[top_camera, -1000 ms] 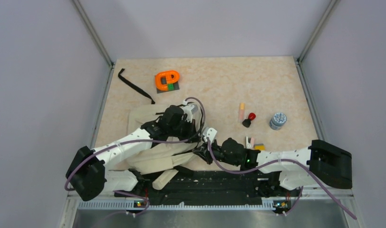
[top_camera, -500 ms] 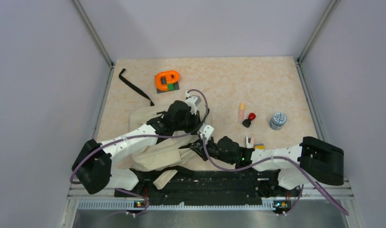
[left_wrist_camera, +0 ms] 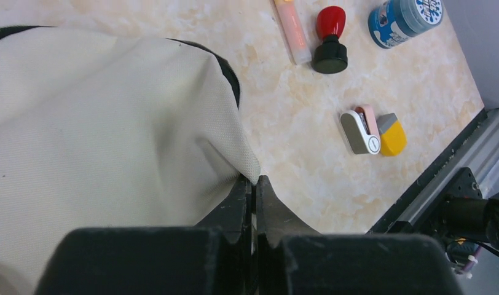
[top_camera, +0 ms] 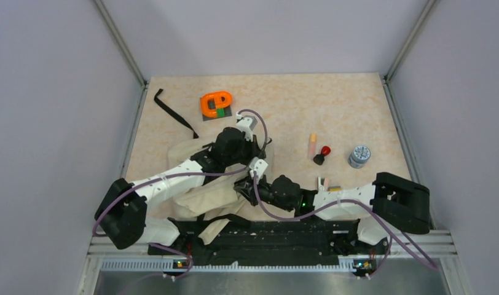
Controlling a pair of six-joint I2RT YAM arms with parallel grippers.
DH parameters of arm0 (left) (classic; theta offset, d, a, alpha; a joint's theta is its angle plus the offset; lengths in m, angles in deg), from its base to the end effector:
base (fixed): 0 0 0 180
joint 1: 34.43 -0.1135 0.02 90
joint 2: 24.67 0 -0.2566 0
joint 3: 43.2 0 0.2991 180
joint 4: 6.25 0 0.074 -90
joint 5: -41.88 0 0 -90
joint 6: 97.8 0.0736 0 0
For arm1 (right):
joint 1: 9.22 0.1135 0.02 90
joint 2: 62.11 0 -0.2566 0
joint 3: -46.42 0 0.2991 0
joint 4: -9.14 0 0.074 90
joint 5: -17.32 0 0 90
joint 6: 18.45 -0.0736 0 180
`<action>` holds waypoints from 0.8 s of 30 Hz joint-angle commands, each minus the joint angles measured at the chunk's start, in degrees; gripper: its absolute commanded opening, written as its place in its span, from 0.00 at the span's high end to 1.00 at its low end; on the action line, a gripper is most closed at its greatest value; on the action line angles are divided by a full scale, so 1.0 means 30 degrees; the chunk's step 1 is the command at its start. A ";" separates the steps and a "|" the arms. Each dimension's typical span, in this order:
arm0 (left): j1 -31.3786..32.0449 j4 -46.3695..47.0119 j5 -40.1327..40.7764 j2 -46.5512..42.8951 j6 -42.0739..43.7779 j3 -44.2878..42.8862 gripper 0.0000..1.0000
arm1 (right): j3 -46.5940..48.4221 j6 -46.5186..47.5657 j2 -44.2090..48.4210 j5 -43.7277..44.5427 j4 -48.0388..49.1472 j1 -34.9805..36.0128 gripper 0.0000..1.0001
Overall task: Pack the student bag
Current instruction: Zip the student bag at the center of the board, then adjust the student bag at the center of the board.
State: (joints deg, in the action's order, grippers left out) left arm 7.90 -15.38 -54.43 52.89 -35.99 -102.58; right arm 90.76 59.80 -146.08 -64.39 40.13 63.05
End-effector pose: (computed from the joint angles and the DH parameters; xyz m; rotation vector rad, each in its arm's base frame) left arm 0.2752 -0.2616 0.2032 0.3379 2.1349 -0.8568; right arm 0.1223 0.3478 0.1558 -0.8164 1.6235 0.9456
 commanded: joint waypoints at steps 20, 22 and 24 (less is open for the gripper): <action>-0.0718 -0.2628 0.6431 -0.8047 0.2650 0.1468 0.20 | -0.2757 -0.3550 0.7945 0.5733 -0.6719 -0.0100 0.30; -0.0774 -0.3969 0.7236 -0.9070 0.2254 0.2134 0.18 | -0.3291 -0.5070 0.8195 0.5674 -0.6525 -0.0426 0.30; -0.0873 -0.5244 0.7528 -0.9857 0.1853 0.2935 0.15 | -0.3672 -0.6297 0.8200 0.5863 -0.6244 -0.0447 0.29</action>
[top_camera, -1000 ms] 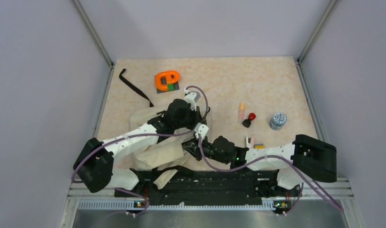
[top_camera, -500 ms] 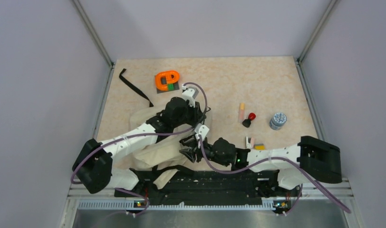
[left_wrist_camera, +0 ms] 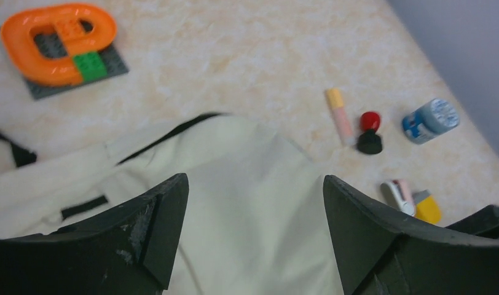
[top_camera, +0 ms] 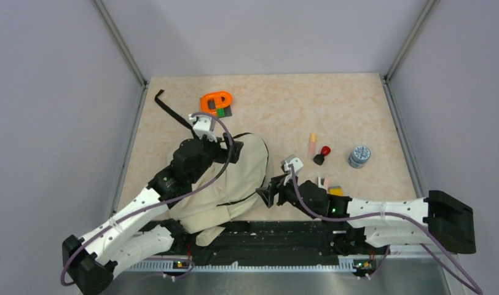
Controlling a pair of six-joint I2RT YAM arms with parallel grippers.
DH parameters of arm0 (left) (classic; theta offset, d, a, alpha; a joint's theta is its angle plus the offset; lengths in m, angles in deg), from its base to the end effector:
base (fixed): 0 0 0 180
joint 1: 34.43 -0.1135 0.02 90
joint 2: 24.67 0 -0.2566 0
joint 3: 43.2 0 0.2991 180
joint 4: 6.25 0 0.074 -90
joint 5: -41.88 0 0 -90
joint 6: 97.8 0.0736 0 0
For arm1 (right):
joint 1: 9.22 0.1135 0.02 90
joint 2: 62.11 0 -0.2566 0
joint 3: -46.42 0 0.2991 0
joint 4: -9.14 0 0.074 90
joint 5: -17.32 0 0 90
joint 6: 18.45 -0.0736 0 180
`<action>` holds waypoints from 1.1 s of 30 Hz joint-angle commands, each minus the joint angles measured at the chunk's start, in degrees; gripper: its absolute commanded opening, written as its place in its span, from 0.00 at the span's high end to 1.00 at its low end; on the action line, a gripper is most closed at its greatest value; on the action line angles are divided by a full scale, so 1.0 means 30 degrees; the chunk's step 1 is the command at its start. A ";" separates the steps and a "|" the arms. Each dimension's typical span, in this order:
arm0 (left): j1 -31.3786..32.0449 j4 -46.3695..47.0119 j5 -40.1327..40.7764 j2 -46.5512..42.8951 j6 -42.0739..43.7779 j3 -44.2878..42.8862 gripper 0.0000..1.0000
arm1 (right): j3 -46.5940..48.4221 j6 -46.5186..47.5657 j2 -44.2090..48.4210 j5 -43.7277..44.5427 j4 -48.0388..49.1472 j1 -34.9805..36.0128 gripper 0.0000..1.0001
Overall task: Pack the student bag
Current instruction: Adjust the student bag at the center of the board.
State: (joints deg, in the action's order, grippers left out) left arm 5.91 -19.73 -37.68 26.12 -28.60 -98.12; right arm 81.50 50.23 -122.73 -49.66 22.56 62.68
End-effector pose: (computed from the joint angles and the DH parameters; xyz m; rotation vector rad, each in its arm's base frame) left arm 0.2377 -0.1844 0.3101 0.1648 1.7648 -0.6239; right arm 0.1214 0.2787 0.1784 -0.5053 1.7686 0.8119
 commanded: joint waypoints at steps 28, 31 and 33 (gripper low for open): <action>-0.0701 -0.7208 0.0973 -0.4465 -0.3412 0.3181 0.12 | 0.5854 0.0724 -0.6119 -0.3232 0.0120 -0.8115 1.00; -0.0701 -0.7796 0.0605 -0.4810 -0.3529 0.3230 0.12 | 0.8227 0.1889 -0.8134 -0.4829 -0.0270 -1.0056 1.00; -0.0698 -0.8249 0.0519 -0.5121 -0.3744 0.3352 0.11 | 1.0076 0.2775 -0.9598 -0.5110 -0.1086 -1.0587 1.00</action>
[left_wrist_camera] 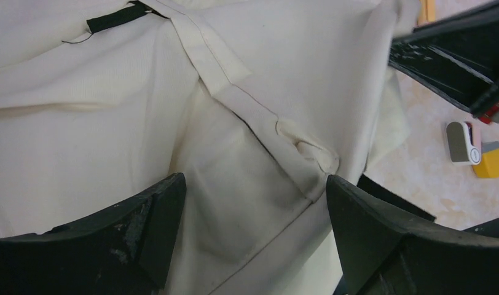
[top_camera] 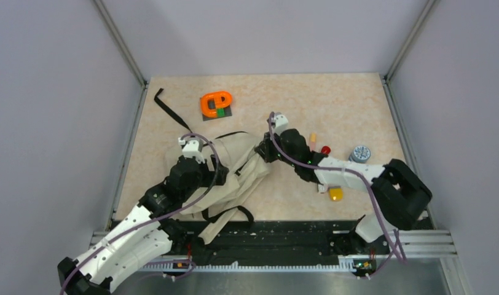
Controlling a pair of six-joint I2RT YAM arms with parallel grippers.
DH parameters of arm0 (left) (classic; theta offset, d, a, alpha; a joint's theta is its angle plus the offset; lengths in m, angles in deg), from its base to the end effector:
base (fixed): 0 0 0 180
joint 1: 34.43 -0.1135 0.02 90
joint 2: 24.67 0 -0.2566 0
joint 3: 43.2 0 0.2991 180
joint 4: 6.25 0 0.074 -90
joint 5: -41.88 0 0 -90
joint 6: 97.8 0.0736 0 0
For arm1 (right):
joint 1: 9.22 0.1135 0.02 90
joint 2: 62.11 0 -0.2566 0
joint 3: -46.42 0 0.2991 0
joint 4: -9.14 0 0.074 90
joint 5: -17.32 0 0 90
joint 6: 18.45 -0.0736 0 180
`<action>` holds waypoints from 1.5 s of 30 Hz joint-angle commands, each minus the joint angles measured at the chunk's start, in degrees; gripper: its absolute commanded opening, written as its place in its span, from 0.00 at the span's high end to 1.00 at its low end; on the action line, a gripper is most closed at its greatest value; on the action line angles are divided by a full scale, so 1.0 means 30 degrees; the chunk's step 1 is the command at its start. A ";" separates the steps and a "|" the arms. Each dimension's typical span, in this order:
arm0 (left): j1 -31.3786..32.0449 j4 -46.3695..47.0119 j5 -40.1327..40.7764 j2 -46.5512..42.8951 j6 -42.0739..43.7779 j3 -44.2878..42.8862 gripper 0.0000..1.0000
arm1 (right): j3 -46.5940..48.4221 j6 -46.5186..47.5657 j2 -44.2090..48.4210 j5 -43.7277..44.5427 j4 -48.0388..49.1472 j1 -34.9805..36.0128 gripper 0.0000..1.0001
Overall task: Pack the student bag
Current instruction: Adjust the student bag at the center of the board.
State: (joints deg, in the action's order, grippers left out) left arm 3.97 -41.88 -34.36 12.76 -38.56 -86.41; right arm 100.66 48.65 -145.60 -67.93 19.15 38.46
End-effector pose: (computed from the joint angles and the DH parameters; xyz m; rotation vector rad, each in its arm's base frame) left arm 0.1990 -0.1354 0.2272 -0.0065 2.1119 -0.4831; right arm 0.2677 0.2850 0.1737 -0.3674 1.9437 0.7442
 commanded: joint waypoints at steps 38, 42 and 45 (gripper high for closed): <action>0.0521 0.4073 -0.6740 0.2609 0.0510 0.2824 0.02 | -0.3770 -0.6123 -0.1847 -0.3266 0.6848 0.1315 0.29; 0.0777 0.4935 -0.6983 0.3509 0.0504 0.3007 0.02 | -0.2761 -0.6355 -0.3951 -0.3527 0.7538 0.1511 0.28; 0.0868 0.4909 -0.6861 0.4306 0.0846 0.2830 0.02 | -0.2271 -0.6529 -0.5152 -0.3872 0.8654 0.1538 0.36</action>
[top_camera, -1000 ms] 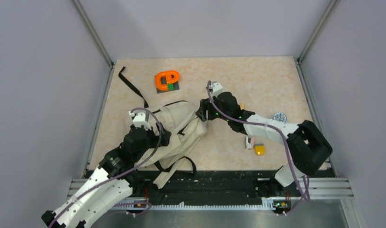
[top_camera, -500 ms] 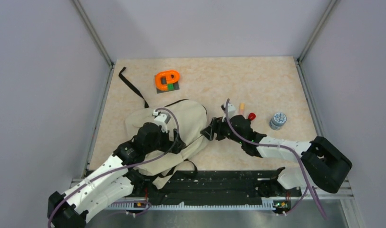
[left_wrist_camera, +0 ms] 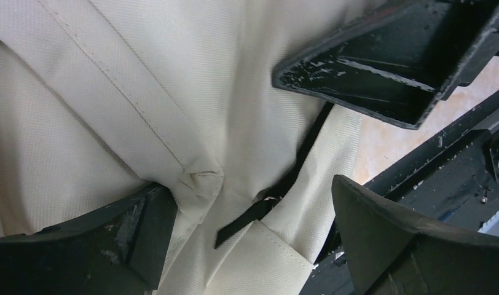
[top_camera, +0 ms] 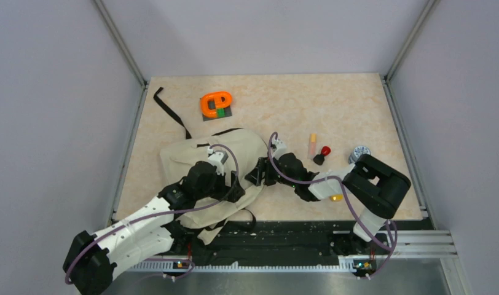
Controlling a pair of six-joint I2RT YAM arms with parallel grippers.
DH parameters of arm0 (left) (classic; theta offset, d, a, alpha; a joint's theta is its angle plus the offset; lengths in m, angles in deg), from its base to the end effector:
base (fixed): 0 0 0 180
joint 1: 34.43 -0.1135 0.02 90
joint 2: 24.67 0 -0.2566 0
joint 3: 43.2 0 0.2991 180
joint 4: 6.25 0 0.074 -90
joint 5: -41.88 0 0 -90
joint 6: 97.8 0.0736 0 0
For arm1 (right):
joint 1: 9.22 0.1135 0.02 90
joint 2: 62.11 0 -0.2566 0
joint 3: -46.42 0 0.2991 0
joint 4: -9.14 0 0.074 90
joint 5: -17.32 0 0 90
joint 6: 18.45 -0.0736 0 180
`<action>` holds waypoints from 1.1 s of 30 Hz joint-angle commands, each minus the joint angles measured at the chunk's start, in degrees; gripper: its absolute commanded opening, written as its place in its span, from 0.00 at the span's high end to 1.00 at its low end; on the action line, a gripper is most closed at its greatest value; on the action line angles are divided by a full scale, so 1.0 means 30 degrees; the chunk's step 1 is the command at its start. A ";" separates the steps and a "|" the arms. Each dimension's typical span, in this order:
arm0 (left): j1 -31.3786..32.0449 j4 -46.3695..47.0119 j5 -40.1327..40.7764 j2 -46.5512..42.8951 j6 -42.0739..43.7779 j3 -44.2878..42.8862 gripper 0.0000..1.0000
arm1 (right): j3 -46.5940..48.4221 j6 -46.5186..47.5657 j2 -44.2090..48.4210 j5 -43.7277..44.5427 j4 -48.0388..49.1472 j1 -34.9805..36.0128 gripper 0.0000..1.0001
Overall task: Pack the student bag
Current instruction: Adjust the student bag at the center of the board.
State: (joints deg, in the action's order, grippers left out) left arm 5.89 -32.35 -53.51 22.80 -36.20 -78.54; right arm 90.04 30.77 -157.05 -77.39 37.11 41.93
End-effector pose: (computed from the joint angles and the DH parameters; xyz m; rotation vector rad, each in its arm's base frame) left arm 0.1897 -0.1700 0.1486 0.2966 2.3253 -0.7329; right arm 0.2238 0.2875 0.0773 -0.2528 2.1413 1.0805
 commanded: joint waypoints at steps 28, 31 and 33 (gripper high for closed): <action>0.0230 -0.4300 0.4034 -0.4954 0.0503 -0.4855 0.02 | 1.0129 0.7631 0.3517 -0.0410 -0.3421 -0.1570 1.00; 0.0230 -0.4065 0.3561 -0.4192 0.0420 -0.4390 0.02 | 0.9778 0.7442 0.3431 -0.0626 -0.3277 -0.2023 1.00; 0.0214 -0.3807 0.3292 -0.3870 0.0267 -0.4276 0.02 | 0.9781 0.7373 0.3198 -0.1149 -0.3249 -0.2459 1.00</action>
State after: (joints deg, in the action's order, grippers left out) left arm 6.28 -45.87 -41.31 9.29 -35.31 -92.31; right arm 117.65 52.45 -152.13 -80.76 15.93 36.86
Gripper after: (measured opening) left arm 0.980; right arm 0.025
